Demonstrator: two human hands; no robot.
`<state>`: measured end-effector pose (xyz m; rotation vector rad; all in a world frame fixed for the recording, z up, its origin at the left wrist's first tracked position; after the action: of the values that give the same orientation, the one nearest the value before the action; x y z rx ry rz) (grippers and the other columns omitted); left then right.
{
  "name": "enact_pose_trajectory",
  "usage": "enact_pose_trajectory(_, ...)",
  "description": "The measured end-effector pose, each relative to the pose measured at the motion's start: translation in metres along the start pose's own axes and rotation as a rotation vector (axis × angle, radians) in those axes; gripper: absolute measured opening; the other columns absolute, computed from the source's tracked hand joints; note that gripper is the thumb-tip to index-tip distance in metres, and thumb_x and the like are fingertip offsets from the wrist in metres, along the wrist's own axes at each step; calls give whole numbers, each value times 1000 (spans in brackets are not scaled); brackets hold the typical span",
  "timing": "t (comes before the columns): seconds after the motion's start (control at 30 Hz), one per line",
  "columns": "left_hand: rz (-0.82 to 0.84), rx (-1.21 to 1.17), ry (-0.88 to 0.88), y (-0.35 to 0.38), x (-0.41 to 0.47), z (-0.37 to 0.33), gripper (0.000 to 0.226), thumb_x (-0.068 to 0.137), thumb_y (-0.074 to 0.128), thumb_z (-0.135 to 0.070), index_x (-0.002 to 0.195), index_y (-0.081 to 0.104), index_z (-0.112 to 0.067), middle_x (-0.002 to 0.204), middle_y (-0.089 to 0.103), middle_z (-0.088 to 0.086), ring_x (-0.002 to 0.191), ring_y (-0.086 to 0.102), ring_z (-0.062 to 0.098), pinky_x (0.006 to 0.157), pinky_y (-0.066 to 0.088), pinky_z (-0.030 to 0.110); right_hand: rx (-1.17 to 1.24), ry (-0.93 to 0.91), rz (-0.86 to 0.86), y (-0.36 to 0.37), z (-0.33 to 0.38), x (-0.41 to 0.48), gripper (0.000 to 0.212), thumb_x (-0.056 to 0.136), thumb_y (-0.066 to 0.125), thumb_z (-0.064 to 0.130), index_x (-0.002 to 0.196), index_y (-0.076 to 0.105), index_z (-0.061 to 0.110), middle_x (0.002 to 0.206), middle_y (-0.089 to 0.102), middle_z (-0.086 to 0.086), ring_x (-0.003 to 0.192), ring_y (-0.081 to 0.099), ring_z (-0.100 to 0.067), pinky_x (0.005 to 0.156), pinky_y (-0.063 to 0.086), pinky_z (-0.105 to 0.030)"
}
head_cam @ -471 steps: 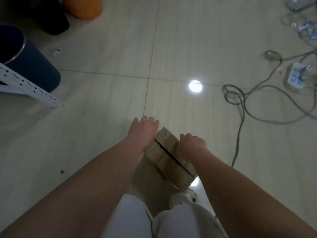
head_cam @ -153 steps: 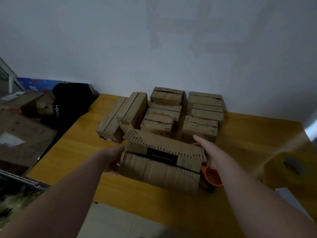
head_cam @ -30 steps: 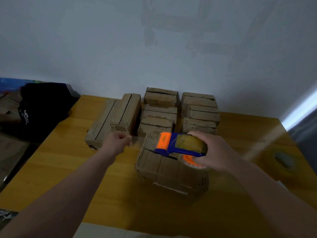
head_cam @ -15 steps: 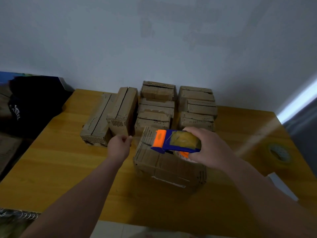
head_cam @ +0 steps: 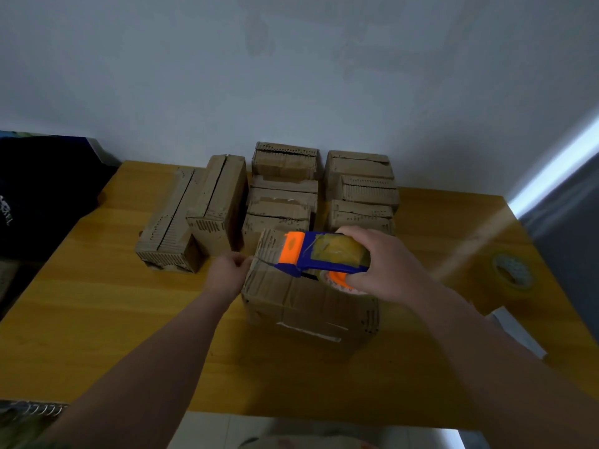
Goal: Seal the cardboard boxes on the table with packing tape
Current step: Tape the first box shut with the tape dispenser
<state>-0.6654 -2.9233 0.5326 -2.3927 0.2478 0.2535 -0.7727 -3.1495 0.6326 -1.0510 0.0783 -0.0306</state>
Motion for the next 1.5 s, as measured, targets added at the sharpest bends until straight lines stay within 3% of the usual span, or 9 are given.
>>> enact_pose_trajectory(0.17, 279, -62, -280, 9, -10, 14, 40, 100, 47, -32, 134, 47, -12, 114, 59, 16, 99, 56, 31, 82, 50, 44, 17, 1, -24, 0, -2, -2, 77, 75, 78, 29, 141, 39, 30, 127, 49, 2, 109, 49, -16, 84, 48, -32)
enact_pose_trajectory(0.33, -13, -343, -86, -7, -14, -2, 27, 96, 49, -11, 118, 65, -11, 108, 63, 6, 108, 58, 27, 89, 50, 40, 40, -14, -25, 1, -2, -4, 75, 76, 78, 30, 140, 41, 30, 126, 50, 1, 108, 49, -16, 84, 46, -32)
enact_pose_trajectory(0.43, 307, -536, -60, 6, -31, -16, 53, 88, 51, -10, 139, 45, -21, 127, 50, 2, 116, 48, 21, 95, 43, 35, 65, -10, -39, 1, -3, -3, 73, 75, 77, 29, 138, 42, 31, 123, 50, 1, 107, 49, -17, 83, 47, -34)
enact_pose_trajectory(0.6, 622, -199, 67, 7, -38, -21, 103, 61, 82, -34, 146, 25, -23, 133, 48, -5, 126, 45, 22, 105, 41, 40, 77, -18, -46, 1, -4, -6, 70, 75, 77, 26, 136, 44, 31, 112, 47, 4, 100, 48, -15, 76, 42, -29)
enact_pose_trajectory(0.7, 528, 340, 347, 2, -22, -37, 135, 63, 86, -43, 152, -13, -22, 160, -7, -2, 147, -7, 25, 118, 14, 52, 65, -34, -39, 0, -3, -6, 71, 74, 77, 27, 136, 44, 32, 109, 45, 7, 98, 48, -13, 74, 42, -27)
enact_pose_trajectory(0.77, 528, 597, 511, 5, -15, -50, 139, 58, 85, -53, 151, -15, -26, 158, -23, -3, 143, -24, 27, 115, 4, 62, 69, -39, -40, -1, -2, -6, 72, 73, 78, 26, 136, 44, 32, 108, 44, 9, 98, 48, -11, 73, 42, -25)
enact_pose_trajectory(1.03, 500, 855, 712, 14, -3, -62, 131, 52, 78, -70, 152, 4, -31, 157, 4, -4, 145, 6, 24, 116, 16, 56, 74, -84, 56, -9, -2, -8, 79, 65, 76, 39, 137, 45, 35, 113, 50, 8, 89, 52, -3, 67, 38, -15)
enact_pose_trajectory(1.23, 438, 991, 699, 10, -16, -66, 133, 57, 73, -72, 152, -4, -19, 159, 3, 3, 146, 6, 23, 120, 5, 43, 88, -128, 91, -25, -15, -19, 59, 63, 66, 33, 122, 57, 32, 89, 63, 9, 73, 58, -4, 55, 39, -13)
enact_pose_trajectory(1.5, 518, 1116, 671, 14, -24, -78, 132, 63, 72, -69, 152, -10, -16, 159, -3, 6, 146, -1, 27, 117, -4, 44, 27, -103, 23, -21, -26, -25, 68, 72, 72, 22, 133, 47, 37, 97, 47, 9, 78, 51, -3, 62, 35, -17)
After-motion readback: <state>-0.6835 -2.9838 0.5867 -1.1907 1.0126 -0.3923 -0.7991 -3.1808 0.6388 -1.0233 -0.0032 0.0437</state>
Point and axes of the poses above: each hand's wrist, its own x-axis towards the middle knuckle, its own y-axis out of the palm, z = x × y, the point moved 5 cm from there along x, towards the middle knuckle
